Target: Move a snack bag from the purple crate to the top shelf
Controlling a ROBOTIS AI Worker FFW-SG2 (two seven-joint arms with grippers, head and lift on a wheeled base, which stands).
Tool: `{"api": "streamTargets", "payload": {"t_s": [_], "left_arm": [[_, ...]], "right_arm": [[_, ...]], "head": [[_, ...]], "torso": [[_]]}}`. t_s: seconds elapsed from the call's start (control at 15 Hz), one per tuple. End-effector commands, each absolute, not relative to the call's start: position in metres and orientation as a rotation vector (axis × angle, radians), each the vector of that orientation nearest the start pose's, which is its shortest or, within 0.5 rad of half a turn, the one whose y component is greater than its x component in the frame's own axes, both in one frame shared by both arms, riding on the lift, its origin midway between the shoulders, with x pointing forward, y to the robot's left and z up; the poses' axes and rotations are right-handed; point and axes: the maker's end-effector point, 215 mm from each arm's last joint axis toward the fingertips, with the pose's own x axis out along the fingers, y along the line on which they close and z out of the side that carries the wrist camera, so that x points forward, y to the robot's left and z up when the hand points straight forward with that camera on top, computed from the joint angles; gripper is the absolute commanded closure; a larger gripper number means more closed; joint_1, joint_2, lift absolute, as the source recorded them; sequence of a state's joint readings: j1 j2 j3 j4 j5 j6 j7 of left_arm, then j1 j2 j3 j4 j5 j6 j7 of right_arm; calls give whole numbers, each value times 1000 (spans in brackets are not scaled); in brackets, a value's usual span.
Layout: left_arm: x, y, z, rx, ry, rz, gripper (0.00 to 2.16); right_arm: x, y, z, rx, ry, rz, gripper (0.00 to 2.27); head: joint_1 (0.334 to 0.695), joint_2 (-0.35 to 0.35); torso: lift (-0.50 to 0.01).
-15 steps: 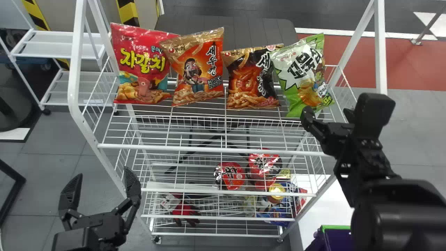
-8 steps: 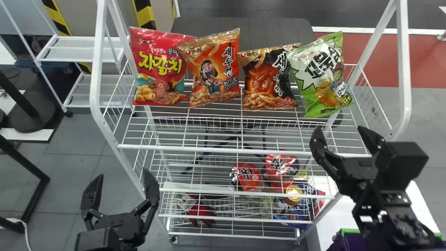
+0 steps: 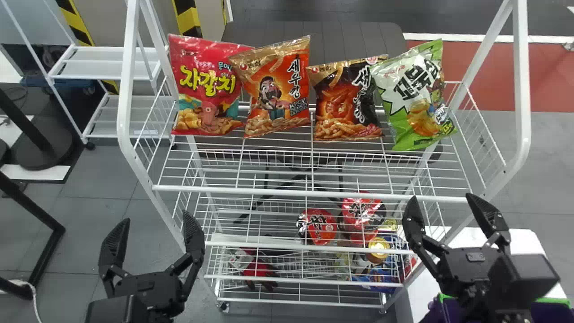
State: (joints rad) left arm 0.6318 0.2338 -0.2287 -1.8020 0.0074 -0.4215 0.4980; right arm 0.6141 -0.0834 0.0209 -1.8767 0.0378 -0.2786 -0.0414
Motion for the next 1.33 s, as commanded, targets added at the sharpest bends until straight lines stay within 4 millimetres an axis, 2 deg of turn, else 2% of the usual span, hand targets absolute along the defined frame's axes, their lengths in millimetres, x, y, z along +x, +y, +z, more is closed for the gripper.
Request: {"api": "streamTargets", "payload": {"t_s": [0.0,0.2,0.33,0.53,0.67,1.27], "left_arm": [[358,235,-410,63,30,168,120],[358,231,-412,66,38,160,124],[358,229,-412,67,38,157,124],[357,227,-413,67,39,153,124],[356,225,-413,72,39,148,124],[356,226,-414,78,42,147,124]], "right_arm": [[384,-222,-391,-91,1,55,167],[379,-213,-389,-98,-7,56,167],[378,-206,-397,-95,37,56,167],[376,-194,-389,-87,26,71,167],[376,-193,-394,-87,47,66,167],[377,-199,-393,-94,51,48,167]], "head": [[695,13],[695,20],[695,25],[695,36],[695,48],[695,44]], "torso": [[1],[1],[1],[1],[1],[1]]}}
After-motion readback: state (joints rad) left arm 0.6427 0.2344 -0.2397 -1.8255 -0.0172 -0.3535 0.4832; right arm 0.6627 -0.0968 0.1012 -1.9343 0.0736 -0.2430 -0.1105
